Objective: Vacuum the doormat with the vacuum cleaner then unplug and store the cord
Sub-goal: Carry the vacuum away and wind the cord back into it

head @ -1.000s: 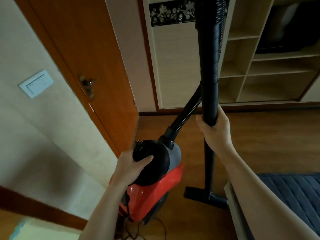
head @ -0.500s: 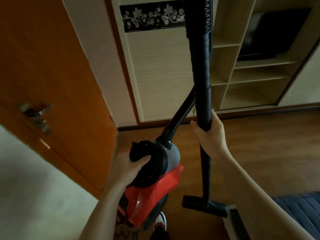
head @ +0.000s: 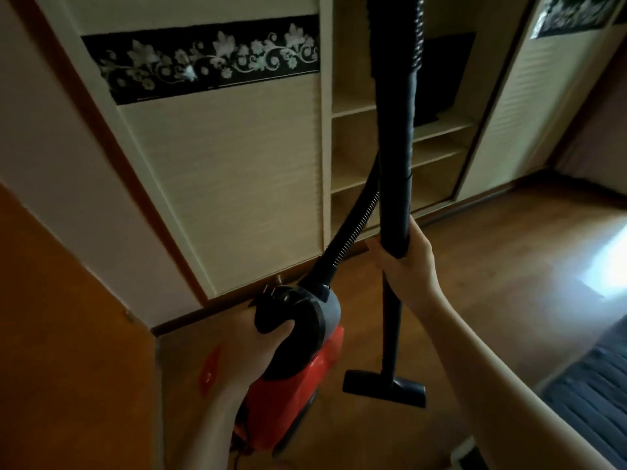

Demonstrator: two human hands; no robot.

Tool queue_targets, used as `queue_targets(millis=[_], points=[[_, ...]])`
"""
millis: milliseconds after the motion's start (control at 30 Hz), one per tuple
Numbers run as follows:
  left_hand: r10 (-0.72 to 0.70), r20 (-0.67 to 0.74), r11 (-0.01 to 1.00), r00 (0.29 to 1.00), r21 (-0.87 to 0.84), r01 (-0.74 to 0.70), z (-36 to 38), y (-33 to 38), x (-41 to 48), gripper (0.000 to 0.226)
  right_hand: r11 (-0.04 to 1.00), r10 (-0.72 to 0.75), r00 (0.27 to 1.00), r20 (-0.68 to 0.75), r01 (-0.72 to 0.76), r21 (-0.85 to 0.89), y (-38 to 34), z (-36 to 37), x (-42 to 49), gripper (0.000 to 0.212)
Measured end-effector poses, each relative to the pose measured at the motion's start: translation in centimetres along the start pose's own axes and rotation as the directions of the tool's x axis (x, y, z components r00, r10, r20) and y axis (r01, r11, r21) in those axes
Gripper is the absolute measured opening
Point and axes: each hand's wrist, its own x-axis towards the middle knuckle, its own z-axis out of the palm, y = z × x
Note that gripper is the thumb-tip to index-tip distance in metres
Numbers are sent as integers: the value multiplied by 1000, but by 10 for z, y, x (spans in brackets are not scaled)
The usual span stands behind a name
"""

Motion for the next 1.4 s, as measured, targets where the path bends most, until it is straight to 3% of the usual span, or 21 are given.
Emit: queue_targets(millis=[100,333,567,733,1067,1200,1300,1400], points=[[15,-3,1000,1000,13,-15,14,-15,53,48,999,-13,999,-48,12,-30,20,-7,32,41],[-4,84,996,996,92,-4,85,-8,172,28,1000,3,991,-131,-6,-29,92,-44,111,25],[34,190,980,981,185,-70,192,3,311,27,995,51,982,-180,-65,-77,185,-111,213,22],[32,269,984,963,162,-78,267,33,394,33,993,70,964,-255,-93,-79,232,-160,287,18],[88,334,990,938,76,-120,379,85,518,38,984,97,940,-328,-141,-112,287,-222,395,35],[100,355,991,930,51,-126,425,96,567,31,974,99,906,-413,-172,-145,318,-244,437,43],[98,398,994,912,8,-110,461,104,615,22,968,61,888,-456,-164,-189,341,-259,474,26],[141,461,989,876,-19,-149,501,114,667,8,956,3,856,-518,-153,-248,369,-277,515,37]])
